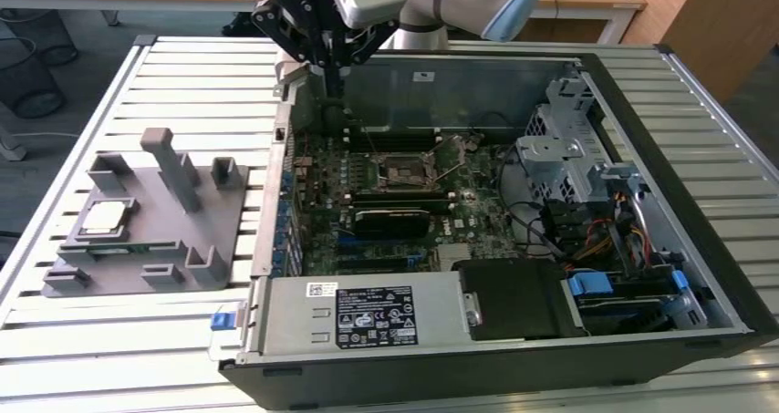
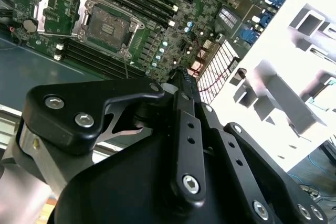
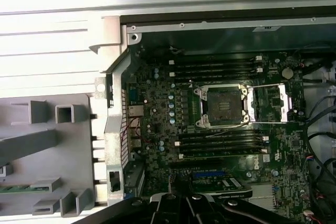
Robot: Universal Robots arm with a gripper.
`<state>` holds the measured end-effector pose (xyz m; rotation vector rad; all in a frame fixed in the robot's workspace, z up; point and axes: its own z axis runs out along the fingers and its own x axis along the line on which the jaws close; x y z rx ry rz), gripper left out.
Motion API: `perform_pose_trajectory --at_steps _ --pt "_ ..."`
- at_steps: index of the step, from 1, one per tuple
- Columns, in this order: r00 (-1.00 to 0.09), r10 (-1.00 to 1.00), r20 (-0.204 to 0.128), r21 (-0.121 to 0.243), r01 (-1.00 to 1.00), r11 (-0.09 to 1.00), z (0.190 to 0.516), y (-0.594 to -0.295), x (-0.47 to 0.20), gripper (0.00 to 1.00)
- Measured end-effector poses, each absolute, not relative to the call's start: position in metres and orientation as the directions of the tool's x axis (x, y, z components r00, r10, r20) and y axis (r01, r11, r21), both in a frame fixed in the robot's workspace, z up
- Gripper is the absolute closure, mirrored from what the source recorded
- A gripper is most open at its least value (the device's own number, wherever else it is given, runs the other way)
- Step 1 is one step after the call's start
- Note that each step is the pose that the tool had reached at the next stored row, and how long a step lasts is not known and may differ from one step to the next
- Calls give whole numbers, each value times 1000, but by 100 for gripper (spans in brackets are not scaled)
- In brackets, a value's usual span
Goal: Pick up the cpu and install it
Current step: 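Reach for the cpu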
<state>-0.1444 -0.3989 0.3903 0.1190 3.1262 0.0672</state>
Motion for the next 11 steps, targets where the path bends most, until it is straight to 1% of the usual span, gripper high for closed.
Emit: perform_pose_trajectory --at_steps 11 --pt "-997 76 -10 43 76 996 390 -399 -155 89"
